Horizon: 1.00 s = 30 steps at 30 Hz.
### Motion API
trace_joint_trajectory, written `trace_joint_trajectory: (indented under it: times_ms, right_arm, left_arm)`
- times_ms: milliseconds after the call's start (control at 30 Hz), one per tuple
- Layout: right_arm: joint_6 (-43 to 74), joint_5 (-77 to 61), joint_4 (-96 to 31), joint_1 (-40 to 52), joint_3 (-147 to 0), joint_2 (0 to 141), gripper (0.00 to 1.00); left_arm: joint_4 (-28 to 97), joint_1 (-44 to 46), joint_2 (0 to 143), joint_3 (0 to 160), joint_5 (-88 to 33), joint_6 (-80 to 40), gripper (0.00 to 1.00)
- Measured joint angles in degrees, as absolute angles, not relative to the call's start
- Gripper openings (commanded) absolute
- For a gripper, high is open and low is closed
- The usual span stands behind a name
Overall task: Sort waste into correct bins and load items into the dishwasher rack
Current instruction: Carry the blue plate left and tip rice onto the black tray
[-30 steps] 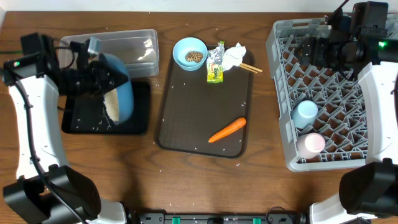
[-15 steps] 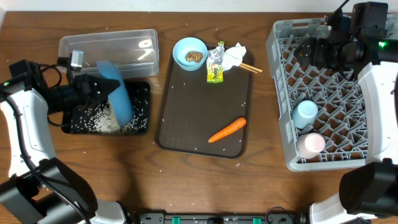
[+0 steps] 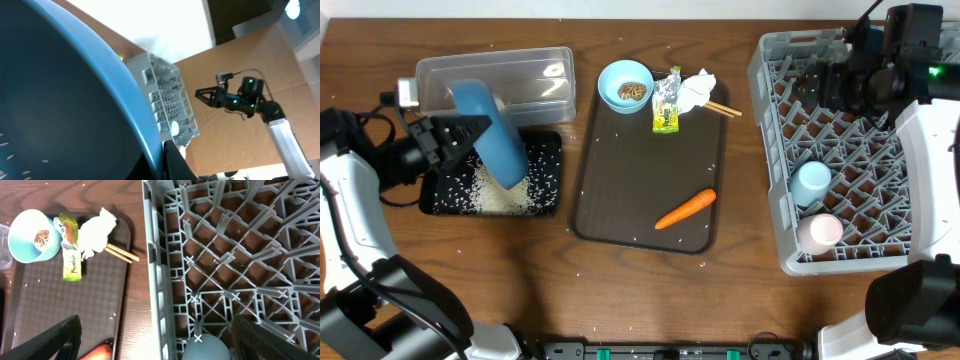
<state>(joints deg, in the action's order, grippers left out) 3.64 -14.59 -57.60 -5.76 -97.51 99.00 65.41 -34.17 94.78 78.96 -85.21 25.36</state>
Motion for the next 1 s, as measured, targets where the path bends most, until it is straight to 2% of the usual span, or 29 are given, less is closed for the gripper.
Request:
trace_joint_trajectory:
  times_ms: [733, 867, 1000]
  right_arm:
    - [3.6, -14.6, -57.6, -5.8, -97.5, 99.0, 0.88]
    - [3.6, -14.6, -57.6, -5.8, -97.5, 99.0, 0.88]
    - [3.6, -14.6, -57.6, -5.8, -97.5, 99.0, 0.88]
  left_arm:
    - [65.6, -34.3, 94.8, 79.0, -87.1, 25.5, 0.06]
    - [65.6, -32.6, 94.6, 79.0, -86.5, 25.6, 0.06]
    - [65.1, -27.2, 92.2, 80.3, -80.7, 24.9, 0.06]
